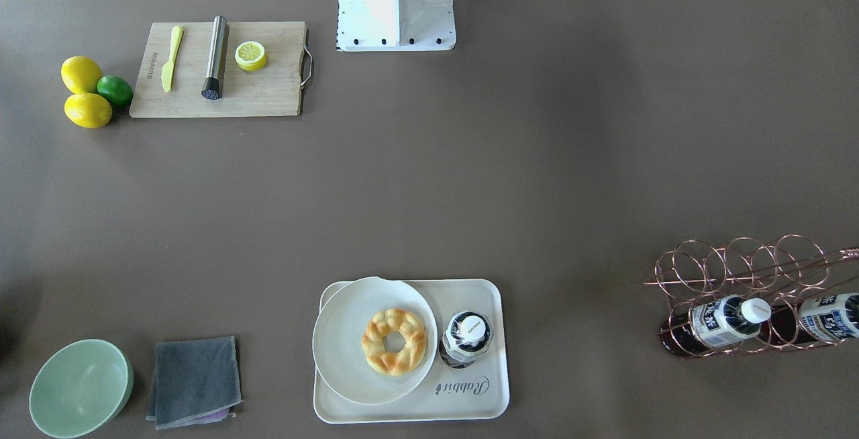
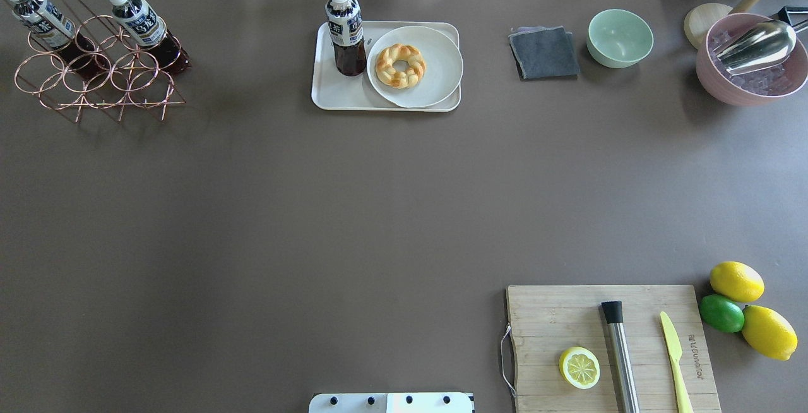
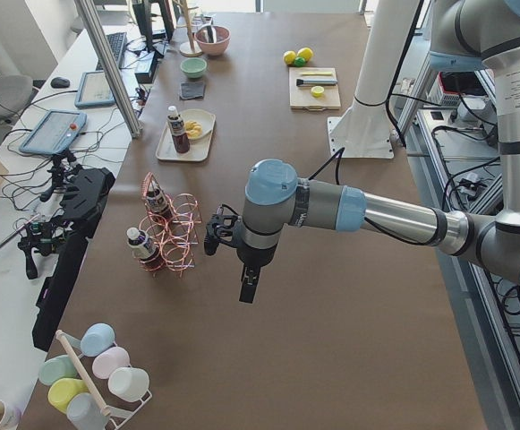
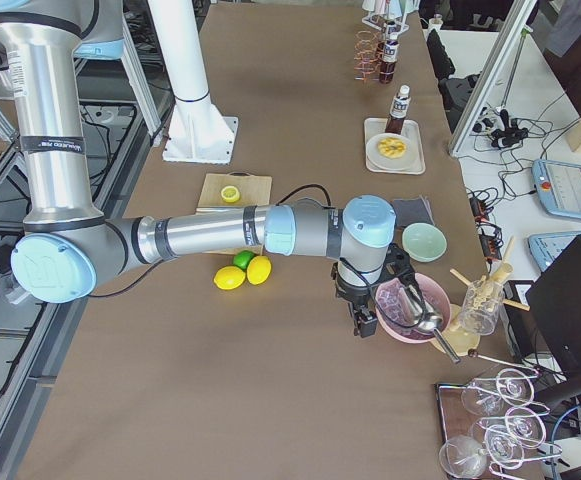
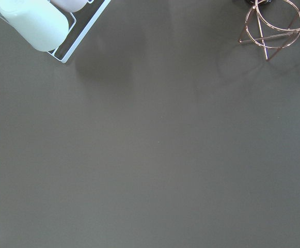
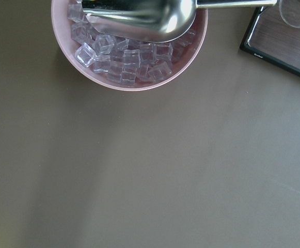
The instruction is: Place tea on tray
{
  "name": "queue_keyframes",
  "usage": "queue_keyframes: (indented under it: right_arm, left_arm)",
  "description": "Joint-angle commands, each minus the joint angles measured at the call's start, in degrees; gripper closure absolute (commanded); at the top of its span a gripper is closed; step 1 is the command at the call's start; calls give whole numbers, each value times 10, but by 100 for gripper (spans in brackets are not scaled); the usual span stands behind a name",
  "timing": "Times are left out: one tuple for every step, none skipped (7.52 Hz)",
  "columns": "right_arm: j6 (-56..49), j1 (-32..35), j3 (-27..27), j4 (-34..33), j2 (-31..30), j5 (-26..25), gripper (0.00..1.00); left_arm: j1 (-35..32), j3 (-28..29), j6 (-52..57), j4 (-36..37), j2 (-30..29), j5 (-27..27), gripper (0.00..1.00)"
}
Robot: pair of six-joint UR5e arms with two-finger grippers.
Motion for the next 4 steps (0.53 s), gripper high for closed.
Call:
queue_keyframes:
  right_arm:
    - [0, 1, 11, -2, -2, 0, 0]
    - [0, 1, 19, -5, -4, 0, 0]
    - [1, 1, 20, -5, -4, 0, 0]
    - [1, 1, 19, -6, -2, -1, 0]
  left_arm:
    - [-10, -10, -2, 1, -2, -1, 3]
    - [-11, -10, -4, 3, -6, -4, 3]
    - [-11, -9, -6, 3, -5, -4, 2]
    - [-11, -5, -2, 3, 1, -5, 2]
